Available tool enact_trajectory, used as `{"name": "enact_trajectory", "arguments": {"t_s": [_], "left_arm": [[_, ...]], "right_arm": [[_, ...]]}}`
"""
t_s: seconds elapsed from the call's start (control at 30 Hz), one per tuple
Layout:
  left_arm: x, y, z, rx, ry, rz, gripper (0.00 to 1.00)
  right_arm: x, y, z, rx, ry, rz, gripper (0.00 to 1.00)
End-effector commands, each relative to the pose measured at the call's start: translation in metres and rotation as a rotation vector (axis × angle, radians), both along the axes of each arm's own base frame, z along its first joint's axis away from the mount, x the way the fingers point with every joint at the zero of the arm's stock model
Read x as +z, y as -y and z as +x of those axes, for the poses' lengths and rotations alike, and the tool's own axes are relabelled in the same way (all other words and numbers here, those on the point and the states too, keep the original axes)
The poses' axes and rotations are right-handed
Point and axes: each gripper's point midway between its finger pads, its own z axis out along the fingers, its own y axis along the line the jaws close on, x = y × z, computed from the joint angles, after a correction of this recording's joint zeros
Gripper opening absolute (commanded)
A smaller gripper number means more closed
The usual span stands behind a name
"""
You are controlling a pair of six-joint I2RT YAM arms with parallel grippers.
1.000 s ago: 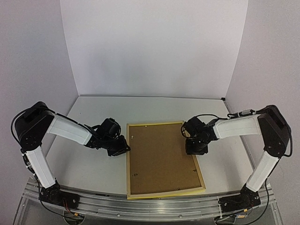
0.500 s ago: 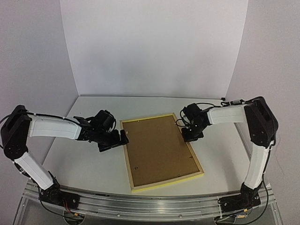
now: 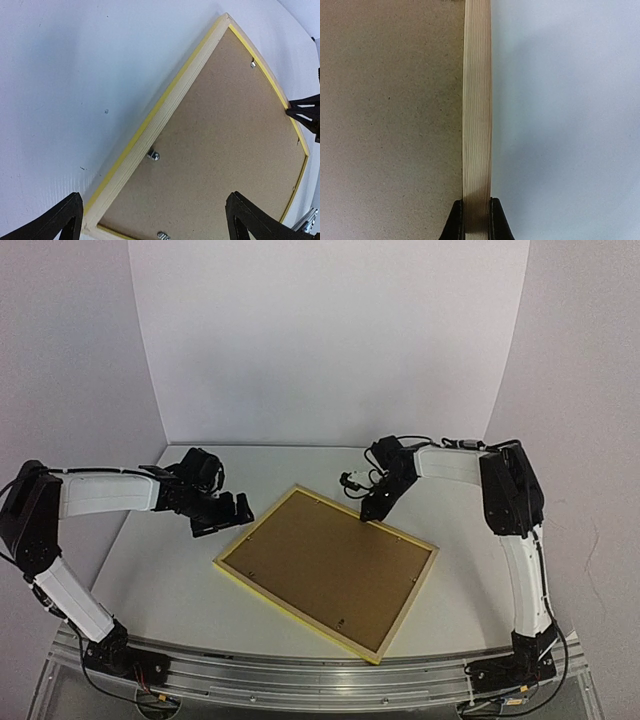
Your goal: Take the photo out of the frame
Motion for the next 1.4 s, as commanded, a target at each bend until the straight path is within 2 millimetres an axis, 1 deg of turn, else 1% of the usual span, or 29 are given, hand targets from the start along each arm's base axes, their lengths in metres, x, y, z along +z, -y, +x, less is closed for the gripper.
{"name": "enact_trajectory", "arguments": {"t_s": [0.0, 0.03, 0.1, 0.2, 0.27, 0.37, 0.57, 0.7, 0.77, 0.83, 0.87, 1.0, 1.07, 1.17, 1.2, 1.27, 1.3, 1.33, 1.37], "left_arm": [[-0.010, 0.021, 0.000, -0.170, -0.049, -0.032, 0.95], [-0.016, 0.022, -0.002, -0.185, -0.068, -0.040, 0.92], [-0.022, 0.028, -0.006, -0.229, -0.084, -0.069, 0.91], [-0.029, 0.035, -0.001, -0.244, -0.104, -0.078, 0.84], [-0.033, 0.039, 0.005, -0.246, -0.113, -0.073, 0.79], [-0.042, 0.042, 0.010, -0.245, -0.131, -0.065, 0.75], [-0.056, 0.054, 0.017, -0.255, -0.165, -0.099, 0.67], [-0.060, 0.062, 0.020, -0.266, -0.172, -0.135, 0.61], [-0.060, 0.069, 0.021, -0.283, -0.168, -0.170, 0.60], [-0.062, 0.074, 0.022, -0.292, -0.176, -0.191, 0.57], [-0.066, 0.075, 0.022, -0.291, -0.187, -0.192, 0.54], [-0.080, 0.072, 0.026, -0.273, -0.213, -0.148, 0.38], [-0.086, 0.068, 0.029, -0.251, -0.218, -0.106, 0.31], [-0.100, 0.057, 0.031, -0.189, -0.258, -0.037, 0.14], [-0.104, 0.054, 0.030, -0.167, -0.268, -0.012, 0.10], [-0.109, 0.042, 0.030, -0.109, -0.279, 0.048, 0.02], [-0.108, 0.038, 0.027, -0.085, -0.284, 0.063, 0.00], [-0.107, 0.036, 0.025, -0.073, -0.280, 0.066, 0.00], [-0.105, 0.035, 0.023, -0.064, -0.274, 0.063, 0.00]], "right_arm": [[-0.021, -0.006, -0.029, 0.353, -0.063, 0.009, 0.00], [-0.020, -0.008, -0.025, 0.369, -0.053, 0.009, 0.00], [-0.020, -0.006, -0.022, 0.421, -0.047, 0.002, 0.00], [-0.016, -0.009, -0.028, 0.510, -0.058, 0.030, 0.00], [-0.013, -0.013, -0.028, 0.534, -0.057, 0.051, 0.00], [-0.013, -0.015, -0.025, 0.536, -0.054, 0.053, 0.00], [-0.019, -0.012, -0.022, 0.534, -0.053, 0.023, 0.01], [-0.021, -0.010, -0.016, 0.515, -0.047, -0.002, 0.03], [-0.023, -0.008, -0.015, 0.510, -0.047, -0.010, 0.04], [-0.022, -0.008, -0.015, 0.504, -0.046, -0.016, 0.05], [-0.022, -0.007, -0.014, 0.499, -0.046, -0.021, 0.05], [-0.015, -0.005, -0.009, 0.471, -0.029, -0.041, 0.08], [-0.010, -0.003, 0.000, 0.430, -0.009, -0.064, 0.10], [-0.003, 0.002, 0.017, 0.372, 0.035, -0.122, 0.12], [0.001, 0.003, 0.022, 0.347, 0.048, -0.131, 0.16], [0.018, 0.002, 0.031, 0.307, 0.083, -0.130, 0.58], [0.030, 0.001, 0.034, 0.291, 0.101, -0.119, 0.83], [0.046, -0.003, 0.035, 0.276, 0.121, -0.091, 0.90], [0.063, -0.007, 0.036, 0.260, 0.142, -0.059, 0.93]]}}
